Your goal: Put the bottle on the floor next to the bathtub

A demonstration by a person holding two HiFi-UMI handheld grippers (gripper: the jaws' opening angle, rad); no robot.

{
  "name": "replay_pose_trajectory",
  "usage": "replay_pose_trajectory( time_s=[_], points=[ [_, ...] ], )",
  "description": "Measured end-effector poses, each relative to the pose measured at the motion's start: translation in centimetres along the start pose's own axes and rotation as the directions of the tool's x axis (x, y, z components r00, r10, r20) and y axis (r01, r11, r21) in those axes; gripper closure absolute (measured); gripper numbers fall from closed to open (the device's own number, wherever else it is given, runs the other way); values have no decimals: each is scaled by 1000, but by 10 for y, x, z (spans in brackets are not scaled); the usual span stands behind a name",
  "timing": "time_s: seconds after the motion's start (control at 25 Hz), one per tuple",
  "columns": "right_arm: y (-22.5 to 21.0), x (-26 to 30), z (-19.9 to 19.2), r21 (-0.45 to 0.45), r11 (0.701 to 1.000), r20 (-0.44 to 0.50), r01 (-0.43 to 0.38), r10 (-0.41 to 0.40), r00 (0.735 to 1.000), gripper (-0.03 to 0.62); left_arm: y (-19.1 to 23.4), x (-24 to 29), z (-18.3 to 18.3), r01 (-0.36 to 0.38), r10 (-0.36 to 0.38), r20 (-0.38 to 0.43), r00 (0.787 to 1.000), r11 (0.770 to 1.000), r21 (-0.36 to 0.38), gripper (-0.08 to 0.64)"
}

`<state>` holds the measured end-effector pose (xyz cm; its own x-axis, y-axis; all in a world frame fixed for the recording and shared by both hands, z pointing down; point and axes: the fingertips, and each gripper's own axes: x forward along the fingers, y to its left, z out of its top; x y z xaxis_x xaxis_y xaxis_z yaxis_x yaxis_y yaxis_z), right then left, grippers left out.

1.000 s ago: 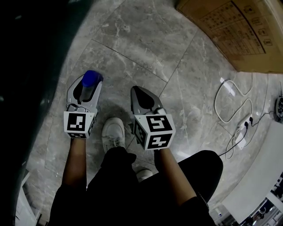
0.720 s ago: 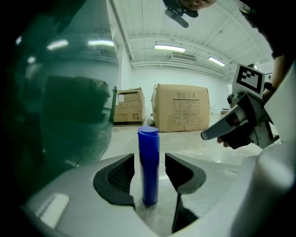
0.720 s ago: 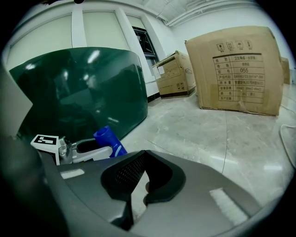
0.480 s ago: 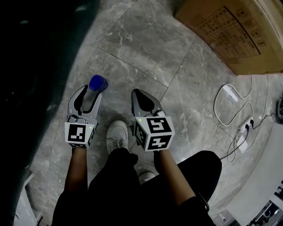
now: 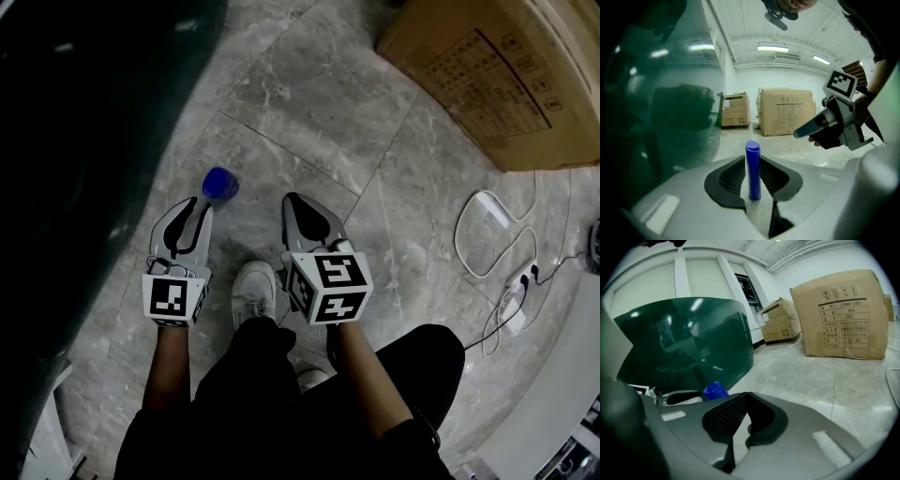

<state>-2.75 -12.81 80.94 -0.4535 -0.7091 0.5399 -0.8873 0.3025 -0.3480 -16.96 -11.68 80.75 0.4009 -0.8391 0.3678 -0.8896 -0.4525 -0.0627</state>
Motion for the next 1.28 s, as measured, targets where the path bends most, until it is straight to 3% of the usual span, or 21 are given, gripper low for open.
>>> replay_pose_trajectory(
  time_s=[0.24,0.68,1.28],
  points=[
    [0,-8,4,7,1000,18,0,0,1000,566,-5,-9,0,-15,15,-7,1000,1000,-18,558],
    [10,-17,26,4,1000,65,-18,18,998,566,-8,-7,29,-1,1,-3,1000,1000,-20,558],
    [34,-45,113,-83,997,160,-12,25,987,569,6,-8,104,20,-21,-30,999,999,-36,558]
  ],
)
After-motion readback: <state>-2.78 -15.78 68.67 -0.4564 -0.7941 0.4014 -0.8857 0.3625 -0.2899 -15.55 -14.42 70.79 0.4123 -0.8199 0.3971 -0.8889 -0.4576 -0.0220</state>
